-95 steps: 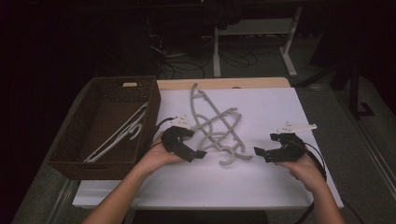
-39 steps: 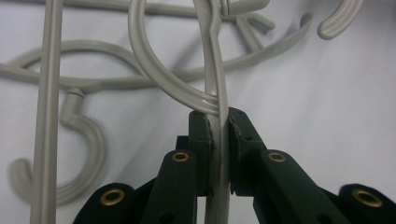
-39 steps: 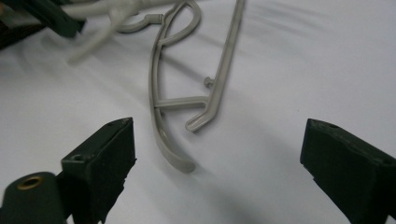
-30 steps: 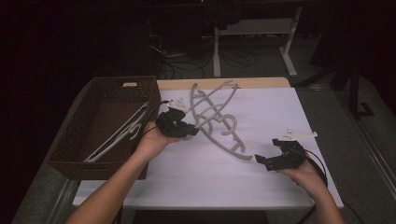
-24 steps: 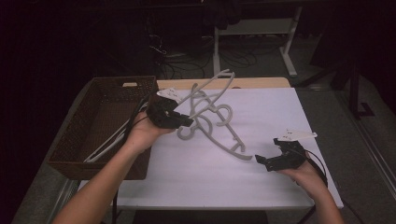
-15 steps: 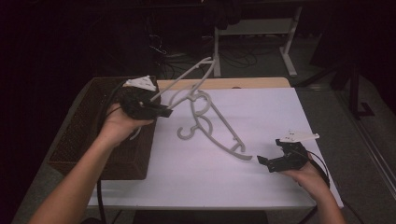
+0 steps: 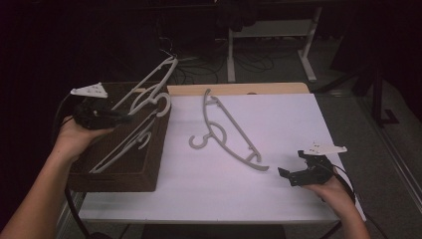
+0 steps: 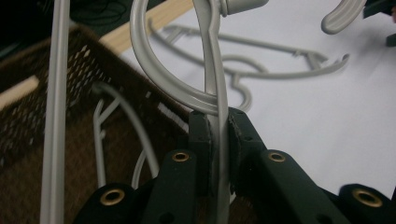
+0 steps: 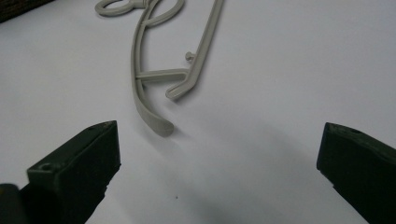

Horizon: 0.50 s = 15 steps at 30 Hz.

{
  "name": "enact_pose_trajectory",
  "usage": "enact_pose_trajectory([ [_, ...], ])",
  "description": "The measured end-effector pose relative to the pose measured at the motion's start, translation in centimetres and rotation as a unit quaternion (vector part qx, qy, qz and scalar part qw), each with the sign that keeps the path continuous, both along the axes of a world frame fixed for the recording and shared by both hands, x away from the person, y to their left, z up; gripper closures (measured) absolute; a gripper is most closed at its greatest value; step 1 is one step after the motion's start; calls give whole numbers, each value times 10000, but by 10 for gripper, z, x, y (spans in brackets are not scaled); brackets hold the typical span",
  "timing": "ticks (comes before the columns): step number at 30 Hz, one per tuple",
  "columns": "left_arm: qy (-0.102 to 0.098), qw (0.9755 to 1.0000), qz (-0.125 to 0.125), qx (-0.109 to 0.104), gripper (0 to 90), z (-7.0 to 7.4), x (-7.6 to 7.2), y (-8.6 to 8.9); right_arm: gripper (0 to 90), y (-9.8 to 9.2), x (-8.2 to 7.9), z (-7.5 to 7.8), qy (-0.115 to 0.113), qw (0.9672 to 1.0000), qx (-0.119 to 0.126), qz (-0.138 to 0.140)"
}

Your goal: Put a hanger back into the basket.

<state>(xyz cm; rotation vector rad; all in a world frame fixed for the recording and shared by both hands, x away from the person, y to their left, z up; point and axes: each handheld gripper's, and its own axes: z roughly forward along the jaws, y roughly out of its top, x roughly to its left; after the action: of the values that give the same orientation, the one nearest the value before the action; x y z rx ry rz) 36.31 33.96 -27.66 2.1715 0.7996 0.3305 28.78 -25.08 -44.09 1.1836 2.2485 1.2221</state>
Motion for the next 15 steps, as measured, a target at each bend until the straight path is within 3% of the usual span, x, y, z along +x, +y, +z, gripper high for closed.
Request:
enact_pose_trajectory([
  [8,366,9989,285,26,818,-38,-4,41,0,-1,1,0,0,10000,6,-25],
  [12,590,9974,402,-87,818,-53,-2,53,0,0,1,-1,12,10000,-7,-4],
  [15,782,9961,400,-10,818,-63,1,58,0,0,1,0,6,10000,-3,-3],
])
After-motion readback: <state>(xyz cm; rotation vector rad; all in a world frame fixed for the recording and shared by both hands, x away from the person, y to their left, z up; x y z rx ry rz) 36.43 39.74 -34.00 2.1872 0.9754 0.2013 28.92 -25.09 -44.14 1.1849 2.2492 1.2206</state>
